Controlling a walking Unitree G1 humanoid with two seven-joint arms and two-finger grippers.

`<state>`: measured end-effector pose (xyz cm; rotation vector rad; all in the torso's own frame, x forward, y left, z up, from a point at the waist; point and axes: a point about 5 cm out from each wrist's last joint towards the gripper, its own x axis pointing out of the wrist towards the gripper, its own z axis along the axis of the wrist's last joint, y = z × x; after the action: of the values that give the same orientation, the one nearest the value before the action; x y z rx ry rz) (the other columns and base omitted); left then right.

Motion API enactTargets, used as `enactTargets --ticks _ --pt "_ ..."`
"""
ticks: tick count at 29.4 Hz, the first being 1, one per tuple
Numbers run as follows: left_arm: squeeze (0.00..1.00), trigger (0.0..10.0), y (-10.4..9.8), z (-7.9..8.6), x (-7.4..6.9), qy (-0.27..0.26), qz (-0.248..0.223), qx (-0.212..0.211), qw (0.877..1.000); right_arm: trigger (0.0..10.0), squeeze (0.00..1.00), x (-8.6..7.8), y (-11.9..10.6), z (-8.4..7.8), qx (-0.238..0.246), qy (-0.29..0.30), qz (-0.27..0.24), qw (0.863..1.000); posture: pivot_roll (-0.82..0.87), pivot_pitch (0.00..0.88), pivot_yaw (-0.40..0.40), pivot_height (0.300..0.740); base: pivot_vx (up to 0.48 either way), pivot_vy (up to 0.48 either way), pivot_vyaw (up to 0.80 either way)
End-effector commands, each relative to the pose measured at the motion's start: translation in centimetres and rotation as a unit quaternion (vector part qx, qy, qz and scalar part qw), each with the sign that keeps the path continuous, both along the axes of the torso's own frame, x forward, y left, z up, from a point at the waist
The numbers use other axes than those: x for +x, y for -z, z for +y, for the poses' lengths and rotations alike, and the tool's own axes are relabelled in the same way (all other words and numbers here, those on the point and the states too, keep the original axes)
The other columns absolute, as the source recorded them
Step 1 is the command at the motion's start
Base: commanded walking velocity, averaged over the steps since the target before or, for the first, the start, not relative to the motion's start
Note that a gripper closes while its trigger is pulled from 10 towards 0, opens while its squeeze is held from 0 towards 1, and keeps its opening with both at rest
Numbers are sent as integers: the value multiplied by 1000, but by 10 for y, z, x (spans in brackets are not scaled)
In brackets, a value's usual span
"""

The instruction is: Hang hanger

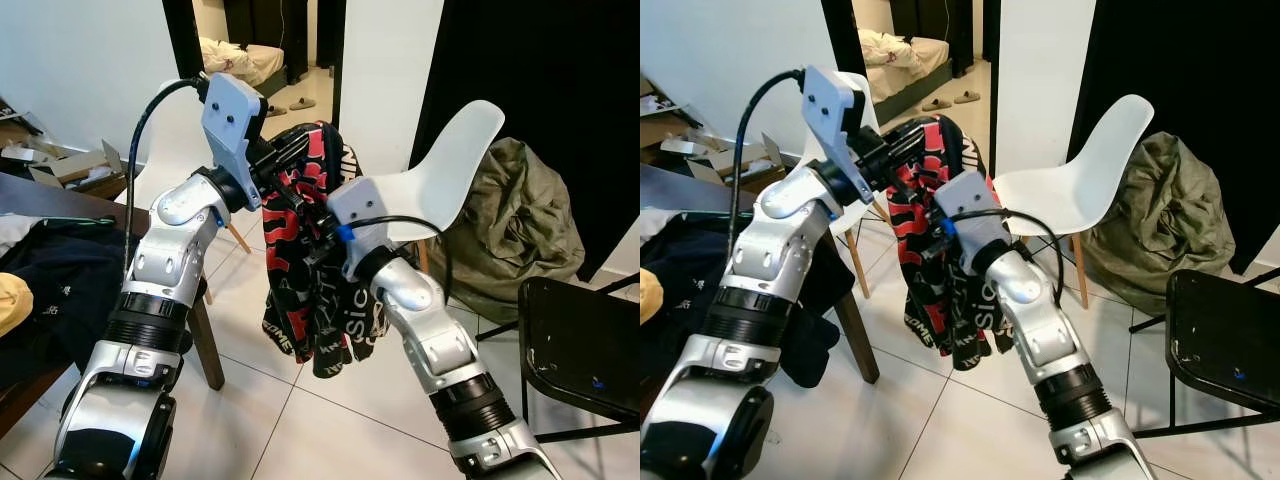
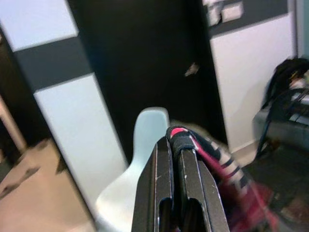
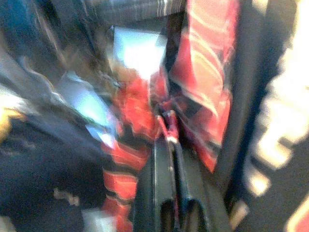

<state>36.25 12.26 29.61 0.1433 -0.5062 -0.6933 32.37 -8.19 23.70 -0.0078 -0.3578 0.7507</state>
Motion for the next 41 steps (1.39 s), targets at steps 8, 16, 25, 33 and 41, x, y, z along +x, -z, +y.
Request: enactTargets --ticks 8,16,25,33,41 --pt "0 0 14 41 5 -60 22 21 998 0 0 -27 -45 -74 43 -99 -53 993 -38 0 37 740 0 0 0" --pt "0 3020 11 39 0 -8 27 16 999 0 0 -22 -44 -87 6 -42 -52 998 -41 0 45 740 0 0 0" --pt "1000 10000 24 24 -19 113 56 68 990 0 0 -18 -42 -89 -7 -27 -37 999 -34 0 44 740 0 0 0" --pt "1000 10000 40 33 -28 132 82 127 980 0 0 -14 -55 -93 25 -13 -52 998 -33 0 34 740 0 0 0" --pt "1000 10000 65 18 -32 110 99 111 983 0 0 14 -82 -105 27 81 -52 995 -37 0 9 740 0 0 0"
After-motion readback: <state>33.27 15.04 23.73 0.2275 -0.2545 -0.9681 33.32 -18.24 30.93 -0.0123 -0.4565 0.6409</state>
